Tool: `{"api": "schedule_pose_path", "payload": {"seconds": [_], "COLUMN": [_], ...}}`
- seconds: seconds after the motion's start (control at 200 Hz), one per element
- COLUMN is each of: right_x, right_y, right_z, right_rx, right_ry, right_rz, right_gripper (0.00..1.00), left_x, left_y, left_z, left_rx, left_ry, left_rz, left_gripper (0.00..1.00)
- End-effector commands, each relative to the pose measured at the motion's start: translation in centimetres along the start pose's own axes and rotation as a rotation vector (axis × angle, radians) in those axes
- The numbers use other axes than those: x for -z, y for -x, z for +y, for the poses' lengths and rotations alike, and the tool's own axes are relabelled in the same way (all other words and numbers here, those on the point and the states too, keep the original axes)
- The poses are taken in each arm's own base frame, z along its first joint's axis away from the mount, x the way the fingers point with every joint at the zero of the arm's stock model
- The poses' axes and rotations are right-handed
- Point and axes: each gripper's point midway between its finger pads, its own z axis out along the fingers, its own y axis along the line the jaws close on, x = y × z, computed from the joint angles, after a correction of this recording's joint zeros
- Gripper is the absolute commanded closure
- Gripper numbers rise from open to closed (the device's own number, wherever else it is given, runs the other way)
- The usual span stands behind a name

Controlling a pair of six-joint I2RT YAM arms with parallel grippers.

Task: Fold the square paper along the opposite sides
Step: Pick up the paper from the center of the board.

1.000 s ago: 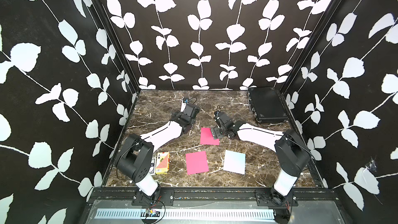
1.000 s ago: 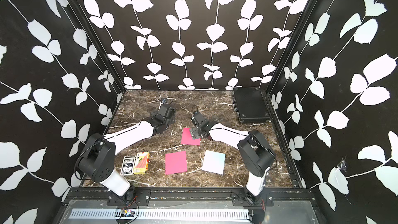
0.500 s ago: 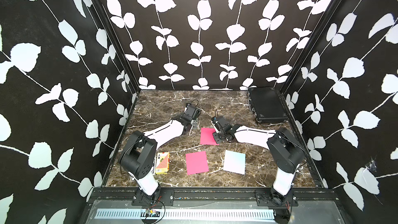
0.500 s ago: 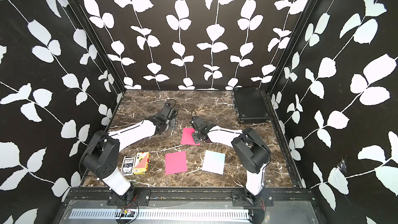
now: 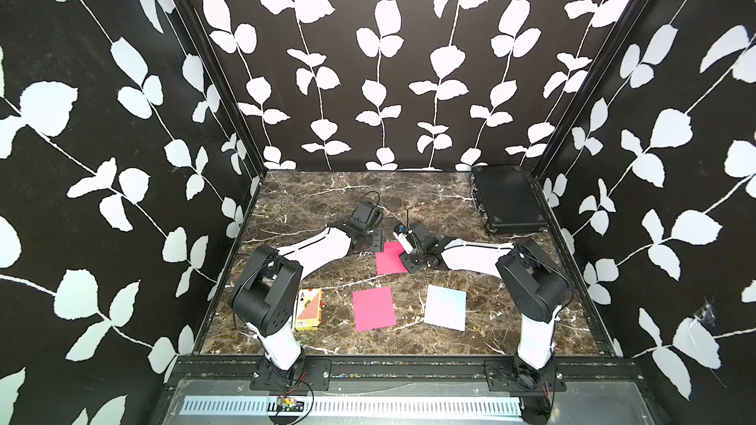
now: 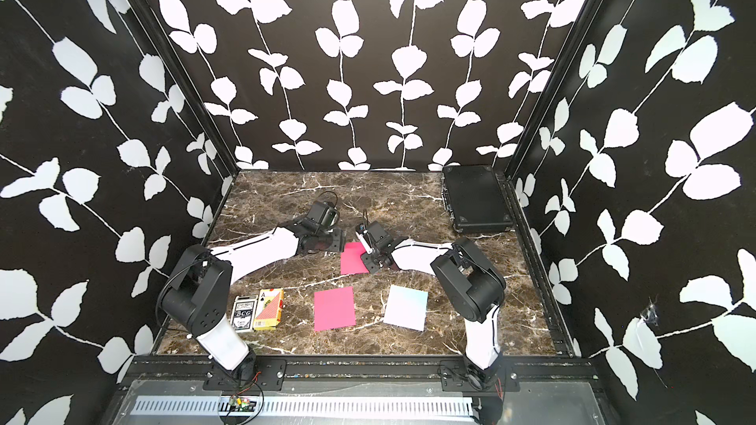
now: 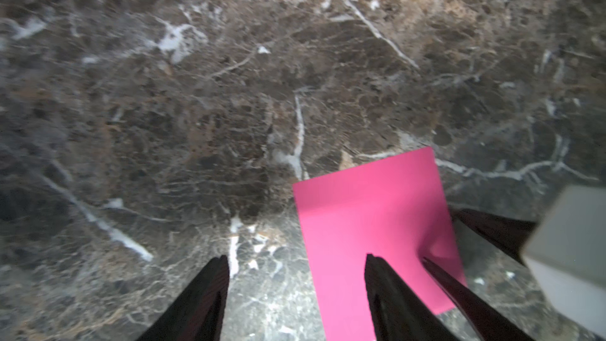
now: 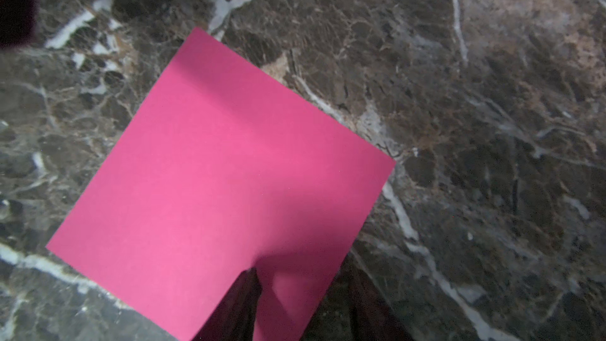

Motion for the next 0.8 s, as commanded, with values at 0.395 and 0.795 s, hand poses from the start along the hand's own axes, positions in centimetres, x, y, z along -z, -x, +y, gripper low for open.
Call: {"api": "schedule_pose_path", "payload": {"seconds": [0.395, 0.795], "right_x": [5.4, 2.1], "right_y": [1.6, -2.1], "right_z": [0.4, 0.6], "right_rx": [-0.421, -0.542], "right_ry": [0.400, 0.514], "right_rz": [-0.064, 0.043], "right_gripper": [0.34, 0.37], "left_x": [-1.2, -4.5], "left_y": [-4.0, -5.5], "left_z": [-2.9, -1.8], "left_rx": [0.153, 0.207], "left_ry": [-0.157, -0.138], "left_rz": [0.272, 0.351], "left_gripper": [0.38, 0.33]}}
